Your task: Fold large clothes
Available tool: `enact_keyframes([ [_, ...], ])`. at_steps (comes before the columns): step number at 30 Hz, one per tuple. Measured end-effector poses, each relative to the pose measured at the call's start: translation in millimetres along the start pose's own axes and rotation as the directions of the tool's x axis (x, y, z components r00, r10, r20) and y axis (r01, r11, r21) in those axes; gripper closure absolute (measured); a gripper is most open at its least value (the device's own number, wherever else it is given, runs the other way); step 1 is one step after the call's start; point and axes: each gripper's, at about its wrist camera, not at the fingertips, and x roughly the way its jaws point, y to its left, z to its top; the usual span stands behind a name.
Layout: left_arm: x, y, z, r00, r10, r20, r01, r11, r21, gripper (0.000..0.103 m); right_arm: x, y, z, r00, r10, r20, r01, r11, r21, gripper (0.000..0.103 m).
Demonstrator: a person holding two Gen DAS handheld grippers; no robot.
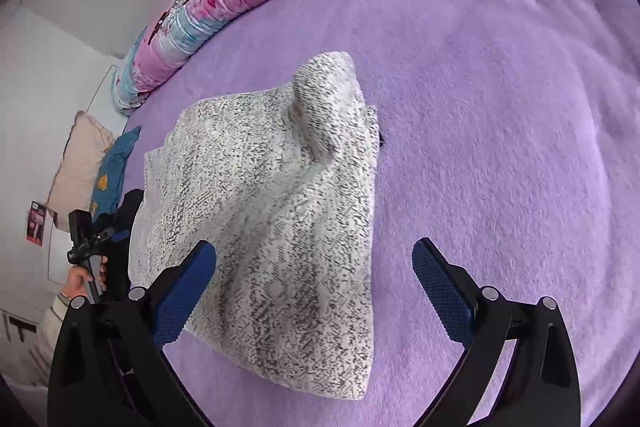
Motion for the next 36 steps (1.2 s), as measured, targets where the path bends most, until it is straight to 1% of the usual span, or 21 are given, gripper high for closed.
enact_keyframes([
  [3, 9.5, 9.2, -4.1, 1.000, -0.012, -0.016, 0.012, 1.000, -0.008, 0.006, 8.1, -25.6, -6.1, 1.000, 0.020, -0.002, -0.020, 0.998, 0.053, 0.007],
  [5, 14.6, 13.8, -4.1, 1.000, 0.006, -0.019, -0.006, 1.000, -0.016, 0.006, 15.2, -39.3, -9.6, 1.000, 0.024, -0.007, -0.024, 0.996, 0.081, 0.007],
  [8, 22.1, 16.9, -3.7, 0.999, -0.041, -0.020, 0.041, 0.999, -0.014, 0.006, 27.2, -51.0, -14.2, 1.000, 0.005, -0.017, -0.004, 0.997, 0.082, 0.007],
  [11, 28.9, 19.4, -3.3, 0.998, -0.068, -0.017, 0.068, 0.998, -0.011, 0.006, 38.1, -60.7, -18.4, 0.998, 0.067, -0.021, -0.064, 0.991, 0.116, 0.007],
  [14, 34.2, 26.9, -3.4, 0.995, -0.099, -0.005, 0.098, 0.995, -0.029, 0.006, 46.0, -62.0, -19.0, 0.996, 0.085, -0.010, -0.083, 0.990, 0.110, 0.007],
  [17, 37.2, 31.3, -3.3, 0.992, -0.123, 0.003, 0.123, 0.992, -0.015, 0.006, 50.9, -55.9, -14.8, 0.991, 0.130, 0.010, -0.130, 0.988, 0.081, 0.006],
  [20, 37.2, 35.7, -3.4, 0.987, -0.157, 0.029, 0.157, 0.988, -0.005, 0.006, 58.2, -44.4, -11.6, 0.986, 0.169, -0.001, -0.169, 0.985, 0.039, 0.006],
  [24, 43.1, 37.4, -1.9, 0.979, -0.200, 0.048, 0.200, 0.980, -0.003, 0.006, 76.0, -35.0, -9.5, 0.985, 0.163, -0.050, -0.163, 0.987, 0.015, 0.006],
  [25, 45.3, 37.2, -0.9, 0.978, -0.202, 0.049, 0.203, 0.979, -0.003, 0.006, 78.9, -33.2, -8.2, 0.982, 0.182, -0.048, -0.182, 0.983, 0.014, 0.006],
  [27, 49.6, 35.0, 0.8, 0.975, -0.217, 0.049, 0.217, 0.976, 0.002, 0.006, 85.4, -28.3, -5.5, 0.967, 0.250, -0.044, -0.249, 0.968, 0.017, 0.006],
  [29, 54.6, 32.8, 3.5, 0.973, -0.226, 0.044, 0.226, 0.974, 0.009, 0.006, 93.8, -21.6, -5.4, 0.969, 0.239, -0.062, -0.240, 0.971, -0.009, 0.006],
  [31, 60.3, 31.7, 6.5, 0.974, -0.226, 0.030, 0.226, 0.974, 0.015, 0.006, 101.8, -17.0, -5.5, 0.965, 0.251, -0.079, -0.254, 0.967, -0.028, 0.006],
  [32, 61.7, 31.5, 7.9, 0.972, -0.233, 0.022, 0.232, 0.973, 0.017, 0.006, 104.5, -15.9, -4.7, 0.959, 0.270, -0.083, -0.273, 0.962, -0.027, 0.006],
  [33, 61.4, 30.8, 9.1, 0.966, -0.258, 0.020, 0.257, 0.966, 0.024, 0.006, 106.7, -15.0, -4.1, 0.945, 0.316, -0.088, -0.319, 0.948, -0.019, 0.006],
  [34, 61.5, 29.7, 10.4, 0.955, -0.295, 0.016, 0.294, 0.955, 0.027, 0.006, 109.7, -13.1, -3.4, 0.923, 0.371, -0.100, -0.373, 0.928, -0.004, 0.006],
  [35, 63.0, 27.1, 12.0, 0.946, -0.325, 0.008, 0.325, 0.945, 0.028, 0.006, 113.0, -9.5, -3.5, 0.908, 0.403, -0.112, -0.405, 0.914, 0.001, 0.006],
  [36, 65.7, 23.1, 12.4, 0.938, -0.347, -0.007, 0.347, 0.937, 0.037, 0.006, 116.8, -4.1, -4.2, 0.910, 0.395, -0.125, -0.400, 0.916, -0.018, 0.006],
])
